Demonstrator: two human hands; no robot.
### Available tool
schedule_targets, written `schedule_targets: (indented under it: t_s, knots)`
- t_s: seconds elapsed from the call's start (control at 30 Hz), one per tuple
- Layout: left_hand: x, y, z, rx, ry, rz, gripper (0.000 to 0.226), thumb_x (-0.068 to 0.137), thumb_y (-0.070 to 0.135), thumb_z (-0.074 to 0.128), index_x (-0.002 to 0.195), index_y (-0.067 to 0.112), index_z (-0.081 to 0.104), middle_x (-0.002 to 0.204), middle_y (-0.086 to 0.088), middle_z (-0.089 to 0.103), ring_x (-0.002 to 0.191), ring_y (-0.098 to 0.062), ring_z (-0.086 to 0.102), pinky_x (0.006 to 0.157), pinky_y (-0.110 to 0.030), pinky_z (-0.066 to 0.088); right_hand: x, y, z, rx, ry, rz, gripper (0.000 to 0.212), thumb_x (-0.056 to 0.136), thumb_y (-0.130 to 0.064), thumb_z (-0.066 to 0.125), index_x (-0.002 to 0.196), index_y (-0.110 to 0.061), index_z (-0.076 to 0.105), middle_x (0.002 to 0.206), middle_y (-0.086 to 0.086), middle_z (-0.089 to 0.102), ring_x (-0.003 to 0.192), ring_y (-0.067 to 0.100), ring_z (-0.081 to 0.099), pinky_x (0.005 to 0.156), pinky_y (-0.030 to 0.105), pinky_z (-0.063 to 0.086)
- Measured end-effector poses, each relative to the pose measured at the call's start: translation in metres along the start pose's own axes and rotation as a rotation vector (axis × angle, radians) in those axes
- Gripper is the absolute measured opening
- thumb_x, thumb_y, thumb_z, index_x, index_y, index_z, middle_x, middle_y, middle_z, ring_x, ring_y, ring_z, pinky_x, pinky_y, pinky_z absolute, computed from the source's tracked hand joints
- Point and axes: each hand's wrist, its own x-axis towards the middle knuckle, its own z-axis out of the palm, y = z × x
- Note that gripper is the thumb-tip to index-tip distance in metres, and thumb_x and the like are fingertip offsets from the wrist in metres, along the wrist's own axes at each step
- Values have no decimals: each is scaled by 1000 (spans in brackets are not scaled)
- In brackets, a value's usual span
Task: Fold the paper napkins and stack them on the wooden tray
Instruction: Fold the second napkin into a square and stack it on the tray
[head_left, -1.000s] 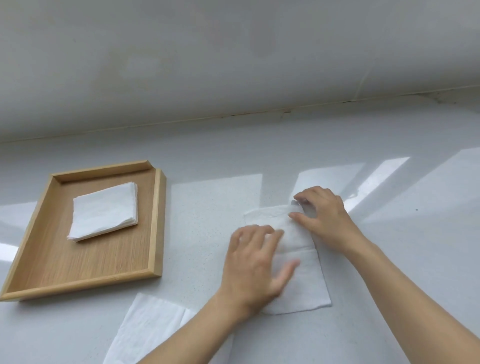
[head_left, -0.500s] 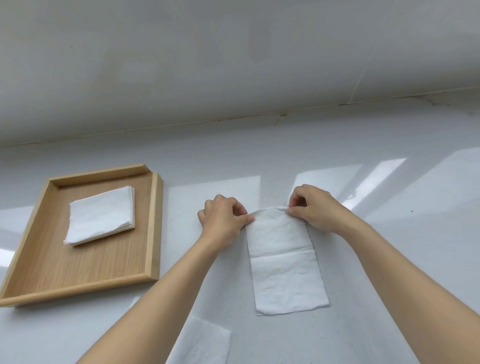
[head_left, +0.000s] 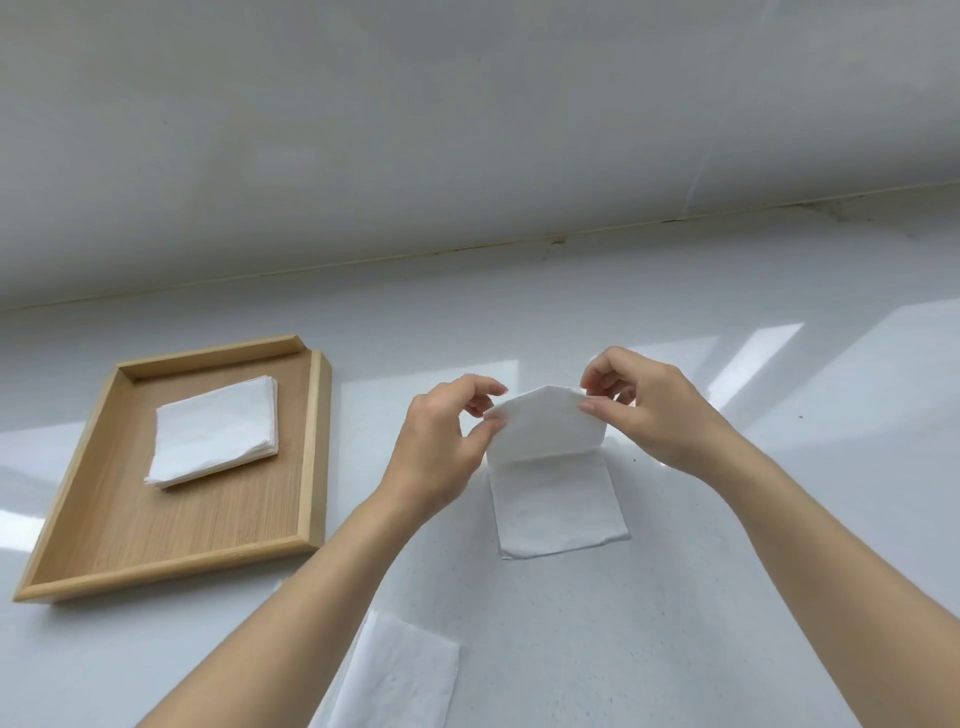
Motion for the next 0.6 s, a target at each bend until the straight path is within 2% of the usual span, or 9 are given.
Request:
schedule_targets:
  t_s: [0.07,0.13,0.2,0.27,0.37,0.5,0.6]
  knots:
    - [-8,-2,2,94,14,107,10,83,16,60,91,15,66,83,5,65,77,-4,52,79,-25,38,-10,1,0,-8,0,-44,17,83,-5,62,94,-17,60,80,-4,59,78,7,53,69,15,42]
    - [-17,-4,6,185,3,177,13,82,23,53,83,16,64,78,5,65,76,-7,48,77,-23,33,-19,3,2,-35,-26,-80,19,82,-2,62,94,-16,64,79,-7,59,78,5,53,68,14,42]
    - [-26,-5,9,234,-25,211,9,80,19,54,79,17,63,75,5,64,76,-7,47,75,-20,30,-30,8,5,-100,-80,-124,16,82,-1,63,86,-16,65,79,-10,58,77,2,53,66,12,40]
    - [-35,-6,14,257,-43,232,6,77,13,58,78,17,62,74,5,64,77,-7,47,76,-19,29,-41,15,8,-167,-130,-157,16,81,-2,64,80,-18,64,80,-8,60,77,7,54,64,11,39]
    - [-48,-10,21,277,-70,246,9,77,17,52,77,18,61,74,7,63,80,-9,48,79,-18,28,-56,24,14,-241,-172,-215,10,79,-4,64,78,-14,64,79,-8,58,75,7,51,63,8,37]
    - [-61,-15,29,302,-102,253,9,76,17,52,77,18,60,74,7,63,80,-10,48,80,-18,29,-66,35,20,-340,-202,-243,7,75,-11,57,74,-16,61,76,-14,50,71,7,47,66,17,36]
    - [-72,-18,32,345,-145,296,10,76,28,57,80,20,61,78,8,63,87,-10,49,84,-24,31,-70,39,22,-395,-237,-266,3,76,-20,56,74,-20,58,75,-12,53,71,6,43,69,16,28]
